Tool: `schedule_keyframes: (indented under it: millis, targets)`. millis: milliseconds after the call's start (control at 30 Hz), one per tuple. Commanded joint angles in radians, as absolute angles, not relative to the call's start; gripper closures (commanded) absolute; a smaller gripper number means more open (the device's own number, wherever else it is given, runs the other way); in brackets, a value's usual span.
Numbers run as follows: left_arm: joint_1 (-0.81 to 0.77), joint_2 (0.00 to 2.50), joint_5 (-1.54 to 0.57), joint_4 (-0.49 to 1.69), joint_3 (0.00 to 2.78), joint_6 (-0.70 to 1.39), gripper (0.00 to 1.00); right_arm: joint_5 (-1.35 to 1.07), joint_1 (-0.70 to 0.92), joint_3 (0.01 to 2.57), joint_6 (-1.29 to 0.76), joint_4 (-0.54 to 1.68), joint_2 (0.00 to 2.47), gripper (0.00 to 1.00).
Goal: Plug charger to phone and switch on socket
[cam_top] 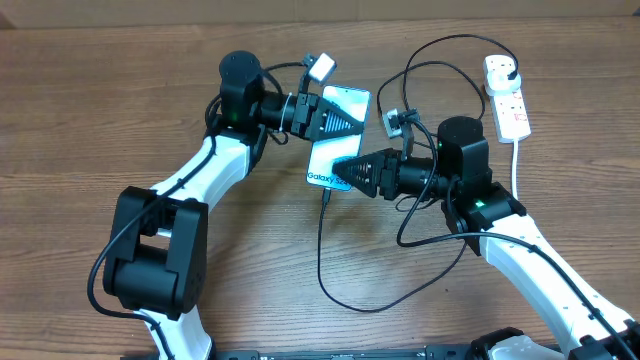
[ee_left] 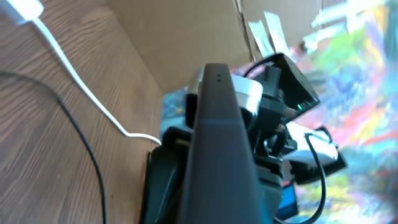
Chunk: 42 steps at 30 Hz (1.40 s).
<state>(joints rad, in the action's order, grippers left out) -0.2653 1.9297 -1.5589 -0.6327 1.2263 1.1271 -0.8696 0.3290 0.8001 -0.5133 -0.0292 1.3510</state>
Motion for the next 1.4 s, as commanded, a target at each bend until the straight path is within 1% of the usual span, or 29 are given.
schedule_keyframes:
  millis: [0,67,267,367,567,633,733,800,867,1033,1200,1267,1367]
  targets:
    - [-0.246,1.922,-1.536,-0.528,1.224,0.938,0.96,-0.830,0.329,0.817,-0.490,-0.012,1.347,0.45]
    - [-0.235,1.934,-1.488,-0.418,1.224,0.848,0.96,-0.815,0.329,0.817,-0.490,0.001,1.347,0.44]
    - [-0.203,1.985,-1.250,-0.137,1.224,0.609,0.96,-0.803,0.330,0.817,-0.490,0.007,1.347,0.39]
    - [-0.197,2.003,-1.152,-0.081,1.224,0.598,0.96,-0.785,0.330,0.817,-0.491,0.018,1.348,0.37]
    - [-0.196,2.008,-1.077,-0.055,1.231,0.555,0.96,-0.747,0.332,0.817,-0.494,0.036,1.357,0.35]
    - [-0.196,2.008,-1.006,0.030,1.246,0.512,0.96,-0.744,0.332,0.817,-0.494,0.036,1.362,0.35]
    - [-0.197,2.008,-0.808,0.227,1.283,0.413,0.96,-0.741,0.332,0.817,-0.494,0.035,1.373,0.34]
    - [-0.199,2.008,-0.721,0.311,1.302,0.371,0.96,-0.741,0.332,0.817,-0.494,0.032,1.384,0.34]
    - [-0.199,2.008,-0.708,0.350,1.319,0.345,0.96,-0.741,0.332,0.817,-0.494,0.028,1.396,0.34]
    - [-0.190,2.008,-0.778,0.358,1.357,0.344,0.96,-0.740,0.332,0.817,-0.497,0.024,1.418,0.33]
    - [-0.190,2.008,-0.772,0.380,1.366,0.343,0.96,-0.733,0.332,0.817,-0.497,0.020,1.418,0.33]
    - [-0.190,2.008,-0.743,0.399,1.366,0.343,0.96,-0.733,0.332,0.817,-0.497,0.017,1.418,0.33]
    - [-0.190,2.008,-0.626,0.446,1.367,0.340,0.96,-0.733,0.332,0.817,-0.497,0.017,1.418,0.32]
